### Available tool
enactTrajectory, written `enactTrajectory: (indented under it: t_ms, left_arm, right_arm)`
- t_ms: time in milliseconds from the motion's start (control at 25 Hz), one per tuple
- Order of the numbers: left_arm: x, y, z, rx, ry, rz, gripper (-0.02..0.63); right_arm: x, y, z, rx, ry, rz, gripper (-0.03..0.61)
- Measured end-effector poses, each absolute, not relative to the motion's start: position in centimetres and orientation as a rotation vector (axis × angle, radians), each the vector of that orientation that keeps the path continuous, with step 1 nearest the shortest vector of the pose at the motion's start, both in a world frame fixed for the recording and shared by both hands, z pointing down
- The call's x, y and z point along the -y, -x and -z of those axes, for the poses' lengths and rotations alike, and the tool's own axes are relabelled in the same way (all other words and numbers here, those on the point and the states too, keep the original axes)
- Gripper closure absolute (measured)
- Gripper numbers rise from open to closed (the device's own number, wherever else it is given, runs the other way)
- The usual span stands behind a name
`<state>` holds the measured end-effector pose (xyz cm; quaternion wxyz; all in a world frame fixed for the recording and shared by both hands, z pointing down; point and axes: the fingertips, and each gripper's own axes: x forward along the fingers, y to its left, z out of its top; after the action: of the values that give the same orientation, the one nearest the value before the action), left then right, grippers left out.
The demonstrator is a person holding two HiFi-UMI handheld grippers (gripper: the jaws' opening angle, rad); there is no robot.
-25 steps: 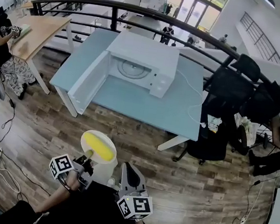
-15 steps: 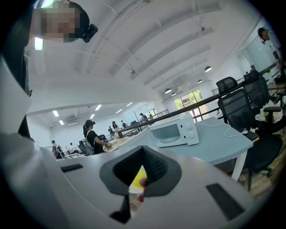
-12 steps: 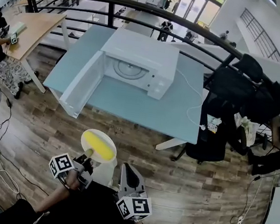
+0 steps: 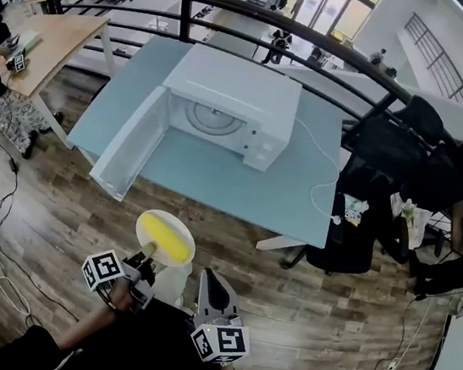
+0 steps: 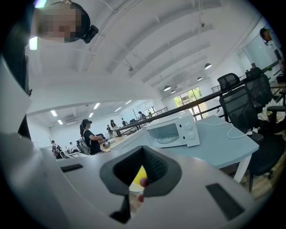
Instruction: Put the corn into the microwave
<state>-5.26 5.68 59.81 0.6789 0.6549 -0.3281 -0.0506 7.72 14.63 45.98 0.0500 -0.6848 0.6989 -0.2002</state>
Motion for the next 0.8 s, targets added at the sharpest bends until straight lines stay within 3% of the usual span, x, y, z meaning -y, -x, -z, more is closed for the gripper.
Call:
enactTrajectory:
  t_ms: [800]
  left_arm:
    - [4.4, -0.9, -59.6, 0.747, -1.441, 0.088, 0.594]
  right_arm:
    - [-5.3, -13.4, -45.4, -2.129, 2.116, 0.657, 0.569]
